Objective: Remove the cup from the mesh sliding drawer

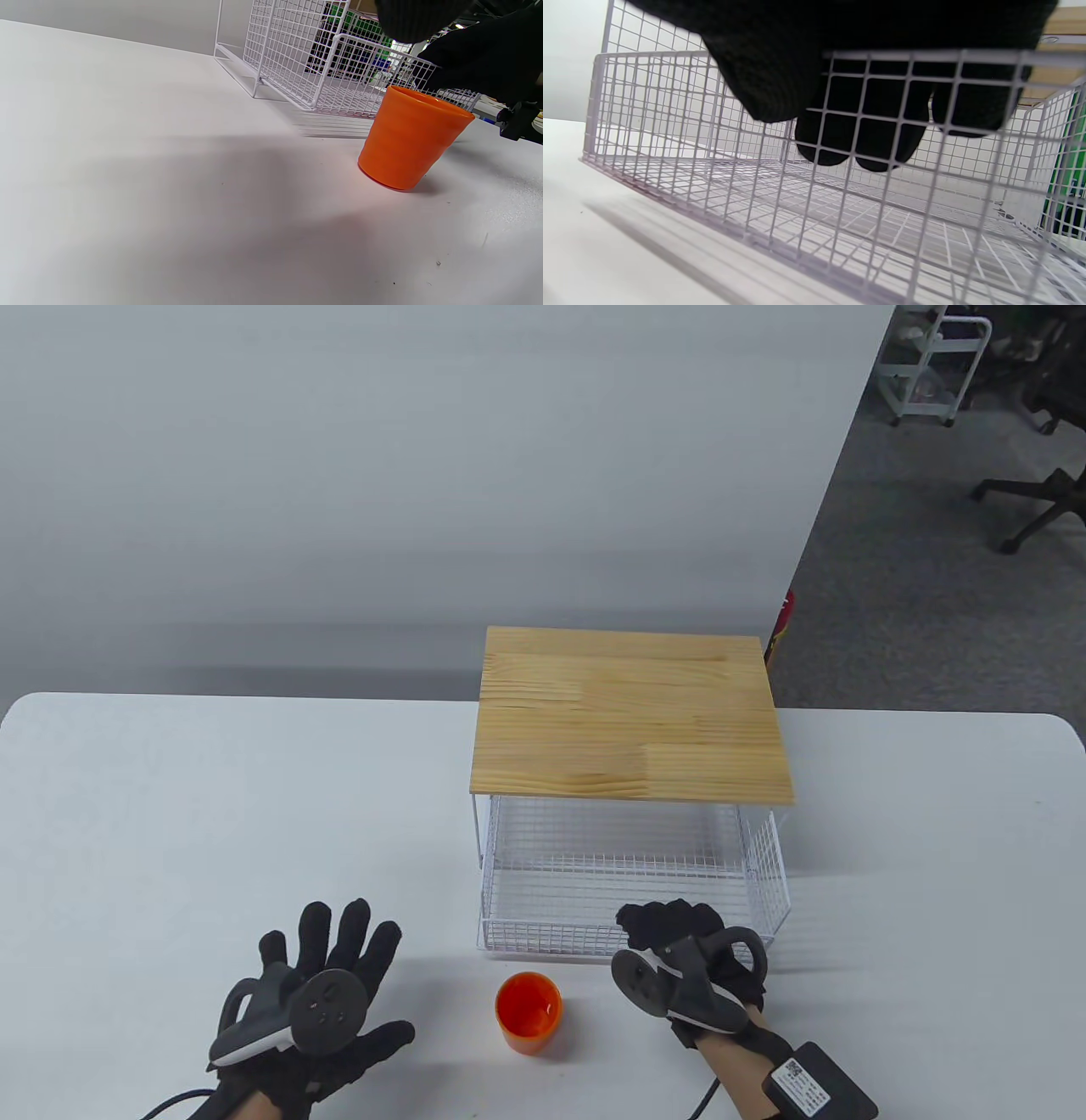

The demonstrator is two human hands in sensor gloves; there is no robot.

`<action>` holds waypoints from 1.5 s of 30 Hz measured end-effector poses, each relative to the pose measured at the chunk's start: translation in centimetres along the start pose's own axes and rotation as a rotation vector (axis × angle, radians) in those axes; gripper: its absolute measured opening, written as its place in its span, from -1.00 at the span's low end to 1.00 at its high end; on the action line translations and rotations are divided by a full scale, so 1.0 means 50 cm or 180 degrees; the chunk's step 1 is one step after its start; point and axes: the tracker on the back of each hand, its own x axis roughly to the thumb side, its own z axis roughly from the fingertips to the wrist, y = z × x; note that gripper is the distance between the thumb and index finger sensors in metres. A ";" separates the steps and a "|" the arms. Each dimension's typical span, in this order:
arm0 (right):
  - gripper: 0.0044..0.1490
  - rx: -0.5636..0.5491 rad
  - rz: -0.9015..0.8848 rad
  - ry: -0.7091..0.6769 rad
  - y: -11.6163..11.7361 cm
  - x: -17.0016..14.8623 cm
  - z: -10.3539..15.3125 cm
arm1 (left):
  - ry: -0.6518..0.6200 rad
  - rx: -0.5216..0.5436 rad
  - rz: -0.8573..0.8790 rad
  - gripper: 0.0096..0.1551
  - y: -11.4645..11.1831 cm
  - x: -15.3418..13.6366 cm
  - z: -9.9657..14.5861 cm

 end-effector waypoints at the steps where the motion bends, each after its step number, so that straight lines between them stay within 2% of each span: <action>1: -0.73 -0.0001 -0.0001 0.0004 0.001 -0.001 0.000 | 0.0000 -0.0001 0.0000 0.19 0.000 0.000 0.000; 45: -0.73 -0.0145 0.0128 0.0133 -0.001 -0.008 -0.026 | -0.0017 -0.0032 -0.0009 0.19 0.001 0.003 -0.001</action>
